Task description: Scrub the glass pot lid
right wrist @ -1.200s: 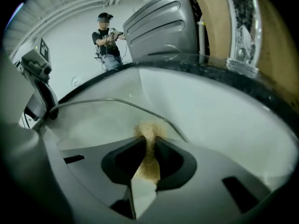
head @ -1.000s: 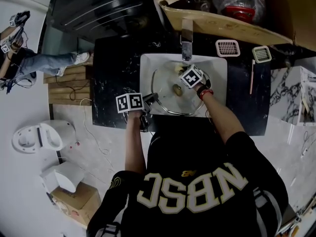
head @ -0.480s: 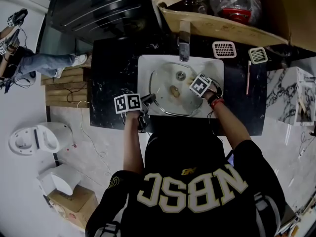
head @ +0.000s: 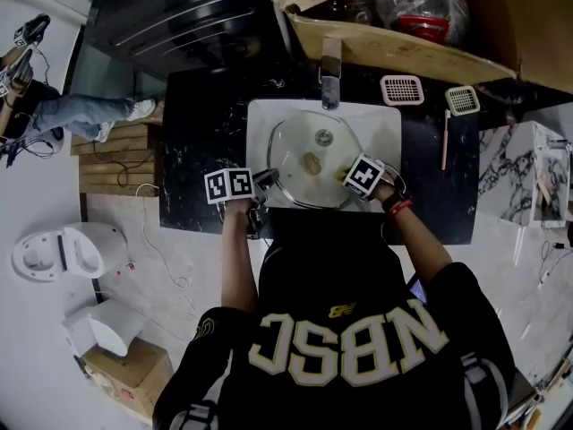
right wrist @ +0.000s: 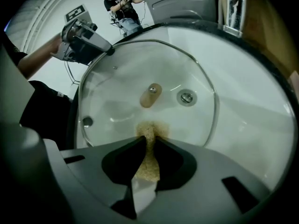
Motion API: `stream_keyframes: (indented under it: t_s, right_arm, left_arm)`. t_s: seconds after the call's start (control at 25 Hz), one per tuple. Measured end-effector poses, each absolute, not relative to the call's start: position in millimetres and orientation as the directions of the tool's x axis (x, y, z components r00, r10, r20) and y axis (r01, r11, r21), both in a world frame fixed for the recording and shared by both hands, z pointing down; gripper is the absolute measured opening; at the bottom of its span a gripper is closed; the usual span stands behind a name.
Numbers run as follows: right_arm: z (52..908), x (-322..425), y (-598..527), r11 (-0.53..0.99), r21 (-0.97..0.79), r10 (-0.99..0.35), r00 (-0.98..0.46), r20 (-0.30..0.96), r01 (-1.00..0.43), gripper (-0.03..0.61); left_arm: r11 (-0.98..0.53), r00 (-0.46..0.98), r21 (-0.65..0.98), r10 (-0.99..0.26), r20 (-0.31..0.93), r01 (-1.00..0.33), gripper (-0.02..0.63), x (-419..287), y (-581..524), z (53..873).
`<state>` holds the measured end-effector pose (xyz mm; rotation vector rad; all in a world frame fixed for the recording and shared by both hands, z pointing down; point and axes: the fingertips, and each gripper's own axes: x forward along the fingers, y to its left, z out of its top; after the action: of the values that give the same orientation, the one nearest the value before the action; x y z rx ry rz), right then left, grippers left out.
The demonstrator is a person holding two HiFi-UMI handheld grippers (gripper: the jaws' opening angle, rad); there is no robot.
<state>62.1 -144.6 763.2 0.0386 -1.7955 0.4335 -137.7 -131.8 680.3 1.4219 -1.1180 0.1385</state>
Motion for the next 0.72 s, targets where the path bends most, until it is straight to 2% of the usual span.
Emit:
stream_keyframes:
  t_s: [0.44, 0.72]
  right_arm:
    - [729, 22, -90, 0.857, -0.49, 0.394, -0.413, 0.821, -0.157, 0.075]
    - [708, -32, -84, 0.857, -0.51, 0.396, -0.537, 0.745, -0.076, 0.08]
  left_arm:
    - [0.22, 0.517, 0.693, -0.522, 0.678, -0.686, 0.091, -137, -132, 679]
    - [0.177, 0.524, 0.684, -0.517, 0.677, -0.708, 0.092, -136, -132, 677]
